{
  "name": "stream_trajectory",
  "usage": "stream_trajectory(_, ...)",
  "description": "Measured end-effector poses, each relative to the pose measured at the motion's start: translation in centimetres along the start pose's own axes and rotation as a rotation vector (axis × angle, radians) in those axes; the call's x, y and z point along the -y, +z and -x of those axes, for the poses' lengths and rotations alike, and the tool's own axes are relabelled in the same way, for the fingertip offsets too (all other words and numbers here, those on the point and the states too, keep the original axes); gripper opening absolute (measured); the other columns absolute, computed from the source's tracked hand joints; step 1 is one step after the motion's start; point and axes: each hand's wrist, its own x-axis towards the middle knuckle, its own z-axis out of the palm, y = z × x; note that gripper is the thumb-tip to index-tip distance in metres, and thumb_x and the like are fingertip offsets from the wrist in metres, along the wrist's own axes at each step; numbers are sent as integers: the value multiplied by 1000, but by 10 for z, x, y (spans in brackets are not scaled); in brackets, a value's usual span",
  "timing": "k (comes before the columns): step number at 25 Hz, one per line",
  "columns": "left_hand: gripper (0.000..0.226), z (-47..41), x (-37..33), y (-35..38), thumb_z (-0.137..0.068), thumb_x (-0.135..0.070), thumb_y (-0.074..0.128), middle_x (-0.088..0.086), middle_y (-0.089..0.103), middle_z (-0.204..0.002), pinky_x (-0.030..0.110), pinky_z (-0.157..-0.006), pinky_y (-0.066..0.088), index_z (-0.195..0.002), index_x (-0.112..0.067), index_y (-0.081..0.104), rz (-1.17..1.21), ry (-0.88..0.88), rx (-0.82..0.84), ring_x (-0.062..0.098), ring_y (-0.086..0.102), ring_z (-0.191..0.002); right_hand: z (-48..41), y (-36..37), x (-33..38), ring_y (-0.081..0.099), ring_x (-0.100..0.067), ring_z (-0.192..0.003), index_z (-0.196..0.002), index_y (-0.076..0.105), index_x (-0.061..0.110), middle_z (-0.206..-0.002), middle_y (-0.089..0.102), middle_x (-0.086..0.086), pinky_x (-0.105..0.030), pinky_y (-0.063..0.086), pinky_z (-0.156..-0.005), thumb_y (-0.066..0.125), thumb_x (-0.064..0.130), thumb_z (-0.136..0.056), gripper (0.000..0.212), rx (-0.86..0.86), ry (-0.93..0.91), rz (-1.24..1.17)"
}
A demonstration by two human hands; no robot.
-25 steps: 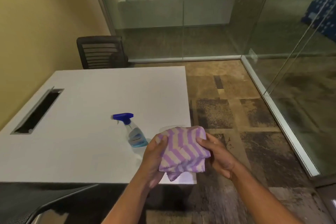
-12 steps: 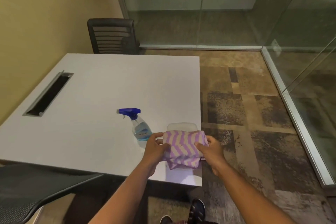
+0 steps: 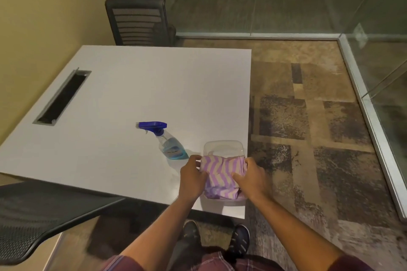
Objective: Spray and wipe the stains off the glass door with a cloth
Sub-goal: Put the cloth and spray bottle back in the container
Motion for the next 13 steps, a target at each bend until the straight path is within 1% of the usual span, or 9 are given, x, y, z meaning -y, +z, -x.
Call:
stream_trajectory(2, 43, -4, 3, 2, -101, -15, 70, 10, 68, -140, 42, -109, 57, -141, -14, 55, -73, 47, 33, 30, 67, -128, 2, 0, 0, 70, -30, -109, -126, 54, 23, -120, 72, -4, -44, 58, -92, 77, 53, -88, 53, -16, -36, 112)
stream_trajectory(4, 56, -7, 6, 2, -103, -26, 69, 9, 55, -156, 46, -121, 47, -153, -17, 47, -239, 130, 40, 30, 54, -144, 7, -3, 0, 61, -28, -121, -133, 53, 22, -131, 63, -3, -45, 52, -102, 78, 54, -88, 60, -67, -64, 180)
stream_trajectory(6, 60, -2, 9, -2, -105, -38, 63, 7, 43, -166, 47, -127, 36, -159, -21, 42, -453, 273, 26, 30, 43, -153, 17, -5, 2, 57, -26, -123, -137, 52, 23, -132, 57, -2, -45, 48, -103, 78, 51, -90, 61, -126, -105, 195)
stream_trajectory(8, 55, 7, 13, -4, -107, -46, 53, 6, 42, -167, 47, -127, 32, -157, -25, 44, -623, 459, 74, 29, 40, -154, 25, -4, 2, 60, -26, -119, -134, 58, 23, -129, 61, -1, -45, 47, -101, 75, 41, -94, 47, -139, -246, 234)
stream_trajectory(9, 55, 11, 17, -5, -106, -51, 48, 6, 42, -167, 50, -128, 29, -155, -25, 45, -710, 537, 133, 29, 39, -155, 29, -3, 2, 62, -26, -118, -132, 61, 23, -127, 64, 0, -44, 47, -100, 70, 36, -97, 38, -111, -335, 283)
stream_trajectory(10, 59, 15, 21, -5, -105, -57, 43, 6, 42, -167, 54, -130, 24, -154, -25, 45, -802, 593, 206, 31, 35, -158, 31, -1, 4, 63, -27, -119, -132, 62, 23, -128, 65, 0, -43, 46, -101, 65, 30, -99, 35, -59, -413, 330)
stream_trajectory(12, 70, 19, 28, -6, -103, -65, 40, 8, 36, -171, 62, -134, 9, -158, -21, 40, -968, 659, 346, 33, 22, -165, 33, 6, 11, 59, -27, -128, -142, 55, 21, -139, 63, -1, -42, 42, -106, 57, 21, -101, 41, 86, -506, 387)
stream_trajectory(13, 75, 19, 29, -6, -104, -63, 44, 9, 31, -174, 63, -135, 3, -163, -18, 33, -1015, 683, 396, 34, 15, -167, 32, 10, 13, 57, -27, -131, -145, 52, 20, -143, 61, -2, -43, 41, -109, 55, 19, -102, 44, 140, -529, 422)
